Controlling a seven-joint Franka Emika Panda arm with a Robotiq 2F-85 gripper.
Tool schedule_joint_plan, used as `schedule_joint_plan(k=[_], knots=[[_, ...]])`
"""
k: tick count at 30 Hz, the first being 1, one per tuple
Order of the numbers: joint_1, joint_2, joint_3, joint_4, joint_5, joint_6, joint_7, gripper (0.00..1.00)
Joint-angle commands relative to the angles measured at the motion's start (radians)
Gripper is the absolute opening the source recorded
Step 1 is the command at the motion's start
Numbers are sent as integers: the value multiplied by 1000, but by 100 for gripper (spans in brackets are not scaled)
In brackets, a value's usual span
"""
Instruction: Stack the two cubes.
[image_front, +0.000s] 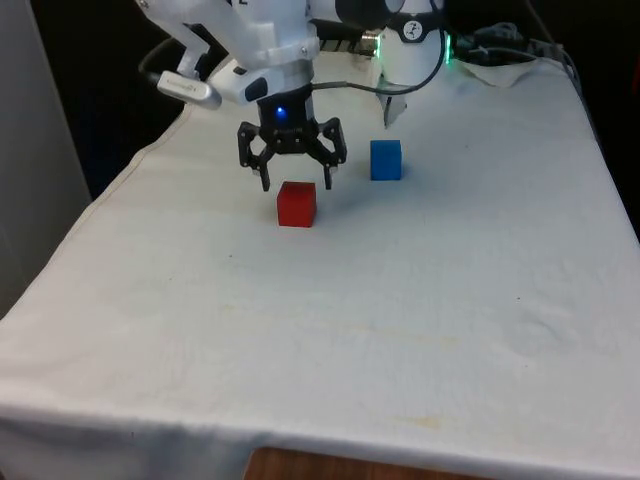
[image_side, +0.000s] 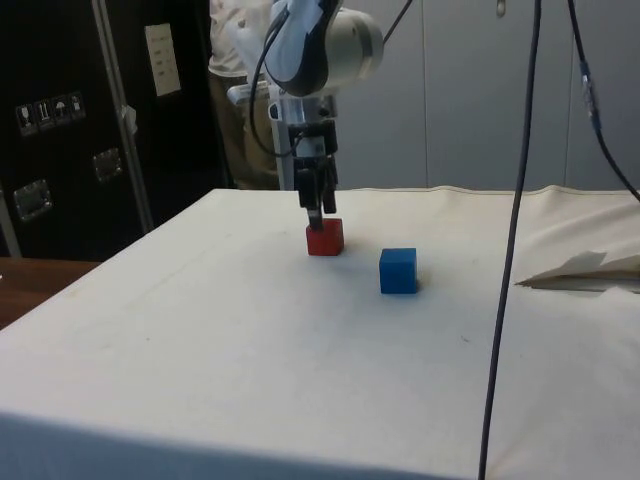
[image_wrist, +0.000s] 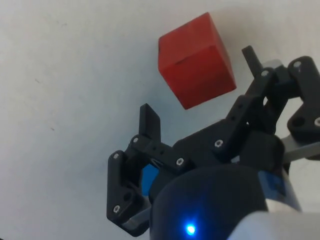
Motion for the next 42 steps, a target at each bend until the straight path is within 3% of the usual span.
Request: schedule_joint_plan(k=[1, 3, 7, 11, 16, 26, 27, 33, 35, 36, 42], knots=[[-4, 11, 0, 12, 1, -5, -2, 100], [-1, 10, -4, 11, 0, -3, 0, 100], [-9, 44, -9, 52, 3, -21, 2, 100], [-4, 53, -16, 61, 0, -17, 5, 100], [-10, 86, -19, 93, 5, -27, 17, 100], [-2, 97, -24, 81, -1, -8, 41, 100], [-6, 95, -20, 85, 1, -20, 34, 100], [3, 91, -25, 53, -1, 19, 55, 100], [-2, 95, -20, 57, 1, 12, 52, 100], [3, 88, -24, 45, 0, 28, 60, 100], [4, 80, -18, 29, 3, 45, 81, 100]])
